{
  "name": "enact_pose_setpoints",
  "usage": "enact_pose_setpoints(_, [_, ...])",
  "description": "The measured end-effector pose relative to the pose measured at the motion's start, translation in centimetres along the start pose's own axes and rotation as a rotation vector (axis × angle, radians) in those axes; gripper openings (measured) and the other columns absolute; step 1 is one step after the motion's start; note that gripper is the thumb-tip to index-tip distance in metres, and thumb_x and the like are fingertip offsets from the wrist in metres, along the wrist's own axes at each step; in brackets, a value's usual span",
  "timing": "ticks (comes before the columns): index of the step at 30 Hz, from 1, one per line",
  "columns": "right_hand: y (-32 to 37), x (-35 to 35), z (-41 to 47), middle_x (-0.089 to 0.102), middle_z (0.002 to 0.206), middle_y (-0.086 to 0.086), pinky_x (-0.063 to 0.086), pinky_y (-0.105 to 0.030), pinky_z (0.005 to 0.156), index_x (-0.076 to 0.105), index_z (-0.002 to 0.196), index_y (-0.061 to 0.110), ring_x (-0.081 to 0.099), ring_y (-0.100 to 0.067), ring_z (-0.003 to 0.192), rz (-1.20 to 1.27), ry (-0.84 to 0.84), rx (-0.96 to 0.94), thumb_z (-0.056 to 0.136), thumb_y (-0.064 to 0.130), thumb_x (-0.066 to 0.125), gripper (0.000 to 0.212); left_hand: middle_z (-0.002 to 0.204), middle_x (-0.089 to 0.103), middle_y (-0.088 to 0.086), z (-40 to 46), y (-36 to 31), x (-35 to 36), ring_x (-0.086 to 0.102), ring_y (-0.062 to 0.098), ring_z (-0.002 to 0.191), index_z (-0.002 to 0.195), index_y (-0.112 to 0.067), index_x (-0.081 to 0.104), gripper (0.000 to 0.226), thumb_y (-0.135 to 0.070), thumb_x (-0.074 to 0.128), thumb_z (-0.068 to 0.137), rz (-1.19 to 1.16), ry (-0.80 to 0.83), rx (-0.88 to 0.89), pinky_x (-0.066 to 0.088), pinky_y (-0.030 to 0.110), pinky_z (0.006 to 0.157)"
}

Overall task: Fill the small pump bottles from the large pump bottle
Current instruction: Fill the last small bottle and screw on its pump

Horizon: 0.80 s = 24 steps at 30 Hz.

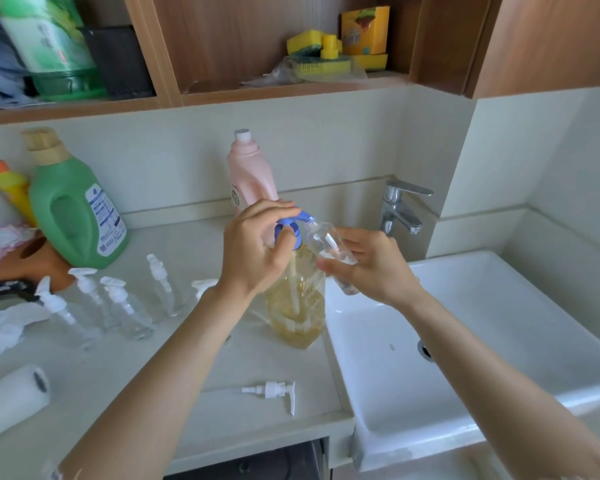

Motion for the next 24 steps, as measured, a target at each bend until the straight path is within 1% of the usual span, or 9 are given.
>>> enact_pose_setpoints(4, [0.5,-0.4,0.2,0.074,0.090,0.011,0.053,-0.036,0.090,0.071,0.108,0.032,0.068,-0.005,0.089,-0.034,-0.022,-0.010,0.070,0.042,0.081,0.040,0.093,0.071,-0.001,0.9,0.0,-0.2,0.066,0.011,0.088,0.090,-0.008,0.075,0.036,-0.024,0.046,0.076,0.009,0.032,-0.007,0.052,0.029,0.082])
enact_pose_setpoints(9, [1.0,-1.1,0.0,0.074,0.088,0.009,0.053,-0.041,0.085,0.071,0.106,0.036,0.069,-0.016,0.088,-0.066,-0.060,-0.027,0.064,0.046,0.078,0.043,0.089,0.071,-0.003,0.9,0.1,-0.2,0.066,0.010,0.083,0.086,-0.008,0.076,0.033,-0.024,0.047,0.078,-0.018,-0.005,-0.030,0.050,0.025,0.077])
enact_pose_setpoints(12, [0.9,-1.1,0.2,0.074,0.088,0.011,0.053,-0.041,0.086,0.071,0.107,0.035,0.069,-0.013,0.088,-0.059,-0.051,-0.019,0.055,0.061,0.069,0.058,0.088,0.071,-0.003,1.1,-0.1,-0.4,0.066,0.010,0.081,0.085,-0.008,0.076,0.032,-0.023,0.047,0.079,-0.012,-0.008,-0.003,0.049,0.023,0.075])
enact_pose_setpoints(14, [0.6,-0.8,0.4,0.074,0.090,0.011,0.054,-0.040,0.086,0.071,0.109,0.032,0.069,-0.011,0.087,-0.016,-0.036,-0.002,0.052,0.065,0.067,0.066,0.086,0.070,-0.002,1.2,-0.4,-0.5,0.065,0.010,0.081,0.085,-0.007,0.075,0.032,-0.021,0.047,0.078,-0.003,-0.017,0.025,0.049,0.020,0.076])
enact_pose_setpoints(15, [0.4,-0.6,0.5,0.074,0.092,0.012,0.054,-0.040,0.087,0.071,0.109,0.031,0.069,-0.009,0.087,0.004,-0.029,0.008,0.052,0.064,0.068,0.066,0.086,0.070,-0.001,1.2,-0.3,-0.5,0.065,0.011,0.082,0.085,-0.006,0.075,0.032,-0.021,0.048,0.078,0.001,-0.022,0.035,0.049,0.019,0.077])
enact_pose_setpoints(17, [0.3,-0.3,0.5,0.074,0.090,0.012,0.054,-0.040,0.086,0.072,0.106,0.032,0.070,-0.010,0.087,0.014,-0.010,0.014,0.059,0.055,0.075,0.052,0.090,0.071,0.003,0.7,-0.3,-0.2,0.066,0.013,0.087,0.086,-0.004,0.074,0.030,-0.019,0.049,0.078,0.015,-0.036,0.045,0.050,0.019,0.079])
enact_pose_setpoints(20, [0.2,-0.3,0.4,0.074,0.087,0.016,0.054,-0.037,0.088,0.071,0.097,0.041,0.070,-0.015,0.086,0.001,0.001,0.015,0.071,0.035,0.080,0.029,0.093,0.072,0.005,-0.5,0.3,0.3,0.067,0.016,0.093,0.088,-0.003,0.074,0.030,-0.017,0.050,0.078,0.028,-0.055,0.056,0.053,0.028,0.081])
enact_pose_setpoints(22, [0.1,-0.4,0.3,0.073,0.089,0.021,0.052,-0.031,0.090,0.069,0.093,0.042,0.069,-0.006,0.091,-0.020,-0.002,0.006,0.071,0.033,0.081,0.027,0.095,0.071,0.004,-0.8,0.5,0.5,0.067,0.018,0.095,0.089,-0.004,0.074,0.031,-0.018,0.049,0.077,0.042,-0.056,0.059,0.053,0.033,0.083])
enact_pose_setpoints(24, [0.1,-0.4,0.2,0.073,0.093,0.020,0.051,-0.028,0.090,0.071,0.099,0.040,0.066,0.002,0.094,-0.011,-0.003,0.010,0.071,0.033,0.081,0.030,0.096,0.072,0.004,-0.8,0.4,0.5,0.067,0.018,0.096,0.090,-0.004,0.074,0.032,-0.019,0.049,0.077,0.049,-0.036,0.044,0.054,0.034,0.084])
Point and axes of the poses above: each hand's wrist, its own z-axis towards the middle knuckle, its own x-axis out of the palm, y = z × x, the point moved 10 cm from there along z, towards the middle knuckle
